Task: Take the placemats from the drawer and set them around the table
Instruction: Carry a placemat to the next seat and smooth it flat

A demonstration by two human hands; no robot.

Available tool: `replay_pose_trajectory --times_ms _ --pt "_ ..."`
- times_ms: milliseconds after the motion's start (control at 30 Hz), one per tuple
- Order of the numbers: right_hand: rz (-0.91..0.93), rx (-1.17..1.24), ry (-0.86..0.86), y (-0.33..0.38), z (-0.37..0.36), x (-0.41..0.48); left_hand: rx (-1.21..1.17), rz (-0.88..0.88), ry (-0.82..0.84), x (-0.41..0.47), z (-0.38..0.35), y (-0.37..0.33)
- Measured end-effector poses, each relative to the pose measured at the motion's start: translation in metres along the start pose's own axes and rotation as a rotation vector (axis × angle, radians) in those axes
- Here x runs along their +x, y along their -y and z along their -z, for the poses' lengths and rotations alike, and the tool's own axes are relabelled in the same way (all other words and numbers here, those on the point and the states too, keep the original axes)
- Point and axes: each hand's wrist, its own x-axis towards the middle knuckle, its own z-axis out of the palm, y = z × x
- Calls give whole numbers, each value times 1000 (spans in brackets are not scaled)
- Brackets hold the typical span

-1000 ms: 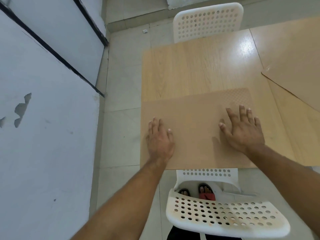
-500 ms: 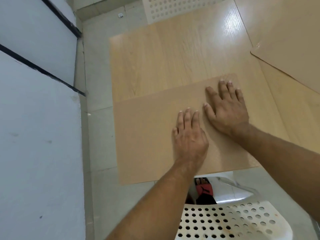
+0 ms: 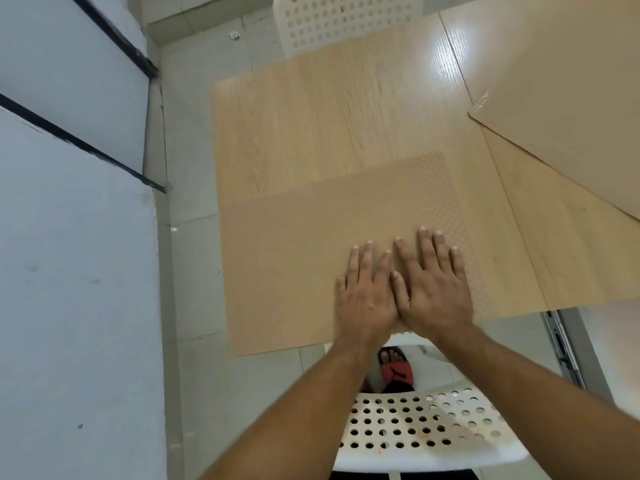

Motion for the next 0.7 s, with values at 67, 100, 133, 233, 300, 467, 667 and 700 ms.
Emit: replay_pose_trajectory --times_ms 67,100,133,233,300,467,667,700 --pt "-3 4 4 1 2 -1 5 -35 21 -21 -1 13" --pt "-2 8 3 1 3 0 11 -21 2 -23 1 27" --pt "2 11 -1 1 4 0 15 22 -23 -23 6 44" --pt "14 5 -9 0 4 0 36 197 -56 -21 30 104" --pt "18 -9 11 -1 4 0 47 226 -67 -25 44 132" --pt "17 -22 16 -1 2 0 56 268 -111 -28 47 141" --pt "49 -43 50 23 8 6 84 260 -102 -27 45 143" --pt "73 -34 57 33 10 9 85 257 -101 -27 45 141"
